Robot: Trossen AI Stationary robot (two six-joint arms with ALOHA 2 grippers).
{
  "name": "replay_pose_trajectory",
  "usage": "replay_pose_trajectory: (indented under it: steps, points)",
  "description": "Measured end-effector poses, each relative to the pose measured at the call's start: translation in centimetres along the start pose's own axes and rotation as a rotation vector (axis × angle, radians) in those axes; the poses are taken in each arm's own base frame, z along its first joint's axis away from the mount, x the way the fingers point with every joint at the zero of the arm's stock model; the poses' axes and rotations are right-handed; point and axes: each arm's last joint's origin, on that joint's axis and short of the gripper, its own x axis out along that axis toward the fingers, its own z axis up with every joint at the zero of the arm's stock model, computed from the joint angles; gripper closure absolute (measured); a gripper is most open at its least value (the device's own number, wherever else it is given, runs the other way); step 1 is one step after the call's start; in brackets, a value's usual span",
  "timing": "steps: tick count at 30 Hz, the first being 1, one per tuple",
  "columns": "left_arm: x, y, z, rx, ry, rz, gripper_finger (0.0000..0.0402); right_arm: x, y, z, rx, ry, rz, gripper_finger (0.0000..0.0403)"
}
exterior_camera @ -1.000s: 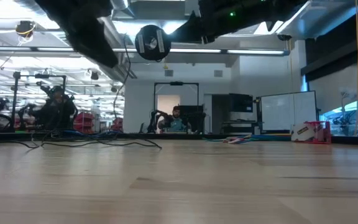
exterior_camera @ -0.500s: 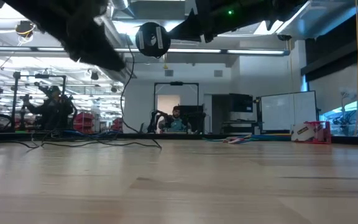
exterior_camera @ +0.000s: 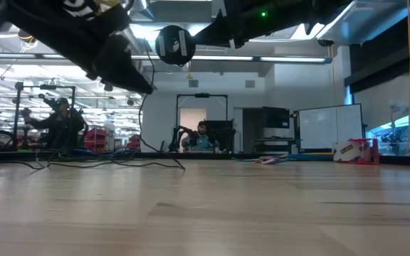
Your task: Coiling cords
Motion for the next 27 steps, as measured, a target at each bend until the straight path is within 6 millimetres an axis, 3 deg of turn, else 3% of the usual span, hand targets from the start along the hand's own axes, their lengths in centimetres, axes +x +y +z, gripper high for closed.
replay_pose_trajectory:
  steps: [4,9,11,22,27]
  points:
    - [0.9,-0.3,-0.3,0.038,0.003,0.016,0.0259,0.0,0.0,0.0,-0.001,0.001,0.000,0.0403]
    - [1.3,-0.1,-0.4,0.053,0.018,0.033,0.0366,0.0,0.1,-0.1,-0.003,0.003,0.020,0.0403]
    - [1.3,-0.1,-0.4,0.070,0.017,0.033,0.0391,0.0,0.1,0.0,0.000,0.001,0.027,0.0403]
    - [1.8,0.9,-1.0,0.092,0.052,0.171,0.0395,-0.1,0.4,0.9,0.117,-0.118,0.191,0.0403]
    - [2.1,0.5,-0.7,0.047,0.033,0.112,0.0397,-0.2,0.2,1.5,0.122,-0.181,0.156,0.0403]
